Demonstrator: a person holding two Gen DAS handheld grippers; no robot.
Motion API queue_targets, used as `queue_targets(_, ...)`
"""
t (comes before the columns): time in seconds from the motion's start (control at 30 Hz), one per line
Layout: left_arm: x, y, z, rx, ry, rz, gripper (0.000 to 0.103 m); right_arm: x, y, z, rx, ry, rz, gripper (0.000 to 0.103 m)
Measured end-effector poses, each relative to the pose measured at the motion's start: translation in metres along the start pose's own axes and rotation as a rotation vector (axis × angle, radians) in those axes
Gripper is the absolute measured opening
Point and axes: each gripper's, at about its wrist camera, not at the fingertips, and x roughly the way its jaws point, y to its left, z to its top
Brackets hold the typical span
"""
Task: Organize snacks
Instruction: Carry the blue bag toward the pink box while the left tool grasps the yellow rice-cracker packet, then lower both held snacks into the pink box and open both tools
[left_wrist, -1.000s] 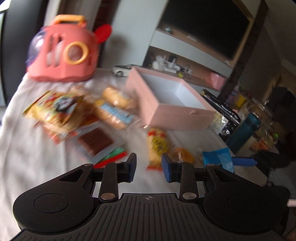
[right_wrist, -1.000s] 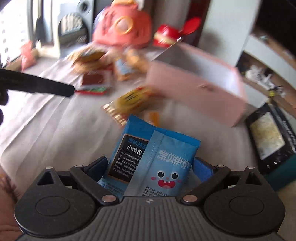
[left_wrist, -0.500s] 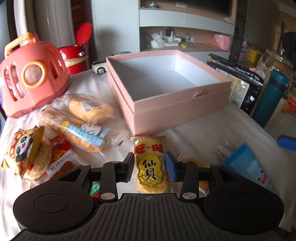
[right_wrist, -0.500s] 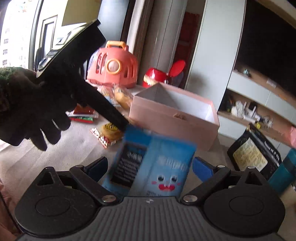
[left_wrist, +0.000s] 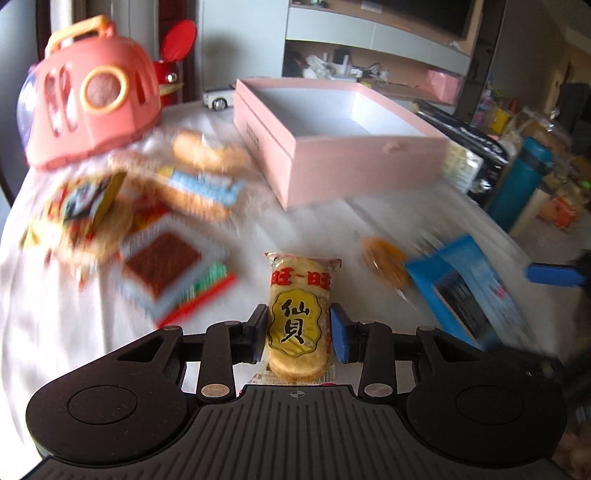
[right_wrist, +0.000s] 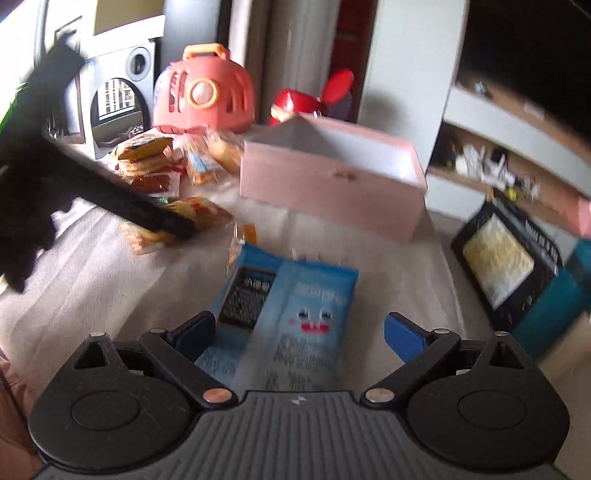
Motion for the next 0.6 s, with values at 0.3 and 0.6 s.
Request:
queue_targets(0.3, -0.027, 0.015, -0.036, -0.122, -0.033, -0.032, 0.043, 0.016, -0.016, -0.002, 0.184, 0.138, 0.111, 0.101)
queue_targets(0.6, -0.025, 0.018, -0.038, -0.139, -0.064, -0.055, 0.042, 0.017, -0.002, -0.002, 0.141, 0.163, 0.046, 0.103)
